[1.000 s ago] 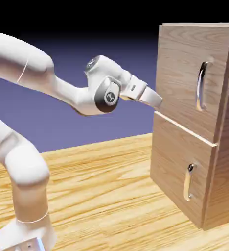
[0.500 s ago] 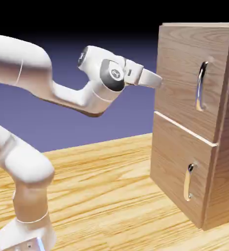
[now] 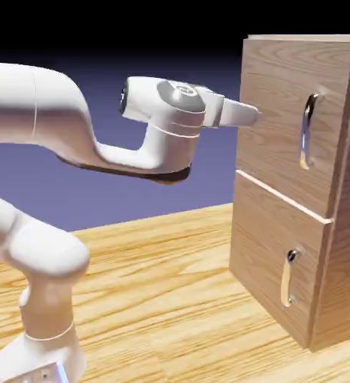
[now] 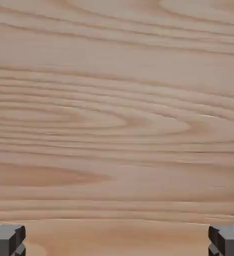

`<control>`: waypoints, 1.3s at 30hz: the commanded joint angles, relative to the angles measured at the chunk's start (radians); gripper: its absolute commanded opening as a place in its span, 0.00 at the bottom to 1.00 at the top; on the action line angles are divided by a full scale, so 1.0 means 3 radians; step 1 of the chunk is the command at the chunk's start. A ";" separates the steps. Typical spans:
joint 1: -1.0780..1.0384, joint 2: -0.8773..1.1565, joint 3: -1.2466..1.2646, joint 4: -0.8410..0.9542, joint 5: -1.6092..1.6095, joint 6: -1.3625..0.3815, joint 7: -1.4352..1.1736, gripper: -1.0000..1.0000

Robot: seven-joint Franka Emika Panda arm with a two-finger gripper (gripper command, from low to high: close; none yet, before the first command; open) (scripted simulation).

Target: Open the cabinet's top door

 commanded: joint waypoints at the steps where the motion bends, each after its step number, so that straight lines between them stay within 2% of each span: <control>1: 0.0044 -0.0018 -0.0052 0.0029 -0.0145 0.0000 0.0110 0.50; 20: 0.0885 -0.0351 -0.1042 0.0585 -0.2900 0.0001 0.2190 0.50; 28: 0.1519 -0.0147 -0.1454 0.1019 -0.3048 -0.0099 0.2293 0.50; 29: 0.1519 -0.0147 -0.1454 0.1019 -0.3048 -0.0099 0.2293 0.00; 39: 0.0432 -0.0040 -0.0621 0.0280 -0.2493 -0.0581 0.2263 0.00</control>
